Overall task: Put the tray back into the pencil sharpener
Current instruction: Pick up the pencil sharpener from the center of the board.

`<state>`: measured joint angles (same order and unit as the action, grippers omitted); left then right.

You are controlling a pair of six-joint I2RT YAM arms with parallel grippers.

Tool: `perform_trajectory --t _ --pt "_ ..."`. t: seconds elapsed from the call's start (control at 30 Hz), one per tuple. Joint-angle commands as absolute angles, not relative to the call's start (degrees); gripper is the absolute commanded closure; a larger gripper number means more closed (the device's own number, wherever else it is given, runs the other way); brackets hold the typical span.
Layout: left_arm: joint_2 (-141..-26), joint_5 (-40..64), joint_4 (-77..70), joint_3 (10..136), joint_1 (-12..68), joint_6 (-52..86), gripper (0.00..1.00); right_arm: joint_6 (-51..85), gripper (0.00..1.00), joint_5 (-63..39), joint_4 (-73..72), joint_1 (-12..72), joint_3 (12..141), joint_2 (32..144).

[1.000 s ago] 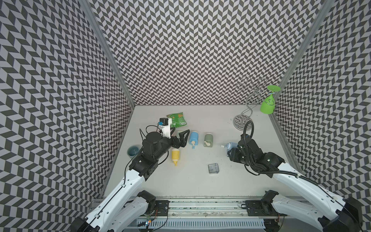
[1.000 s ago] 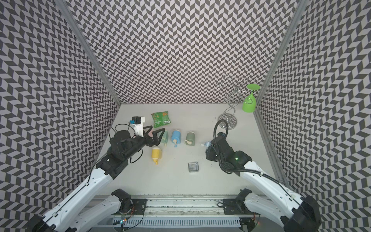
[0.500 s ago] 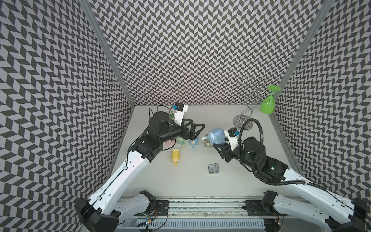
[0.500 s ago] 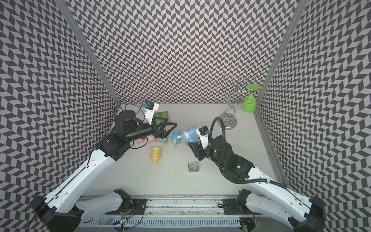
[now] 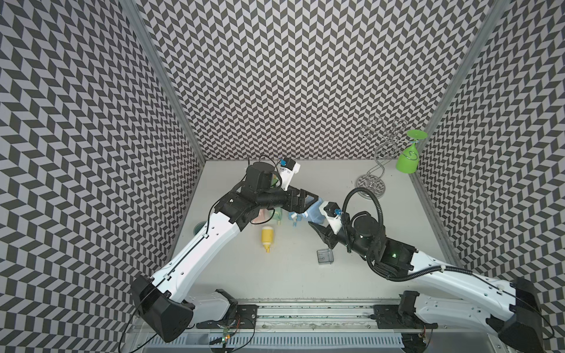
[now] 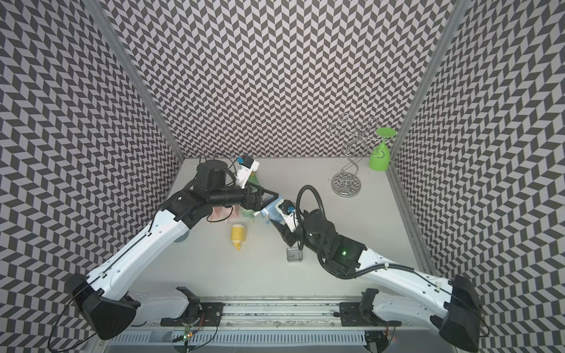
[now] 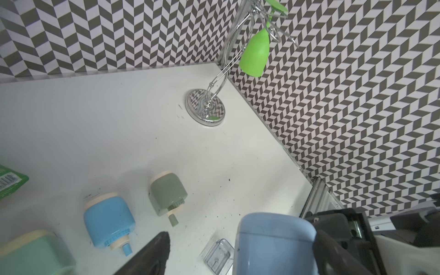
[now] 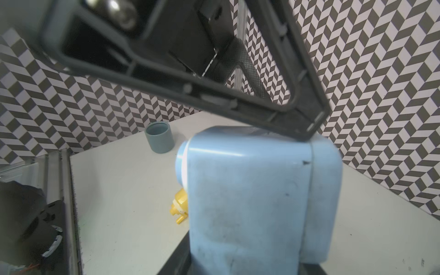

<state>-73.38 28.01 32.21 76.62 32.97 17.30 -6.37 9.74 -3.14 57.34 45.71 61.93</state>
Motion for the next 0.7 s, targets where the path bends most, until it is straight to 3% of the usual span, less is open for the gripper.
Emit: perform_trajectory --t 0.0,0.27,0.47,0.57,0.67 --pt "-71.9 29.2 34.8 76.0 33.2 14.3 0.07 -8.5 0.75 11.7 -10.9 58.1 48.9 62.5" --pt "-71.4 31.0 37.0 74.6 33.2 12.2 0.11 -9.0 0.75 13.0 -10.9 58.7 49.5 64.5" --pt "-71.0 30.9 37.3 74.2 33.3 11.3 0.21 -9.0 0.75 12.8 -11.8 59.4 50.0 66.0" --pt "-71.0 29.8 37.9 74.4 33.3 10.4 0.29 -9.1 0.74 13.1 -11.4 59.7 50.2 66.5" --pt "-70.6 30.2 37.7 73.6 33.3 10.3 0.44 -9.8 0.74 13.5 -11.3 59.9 50.1 66.6"
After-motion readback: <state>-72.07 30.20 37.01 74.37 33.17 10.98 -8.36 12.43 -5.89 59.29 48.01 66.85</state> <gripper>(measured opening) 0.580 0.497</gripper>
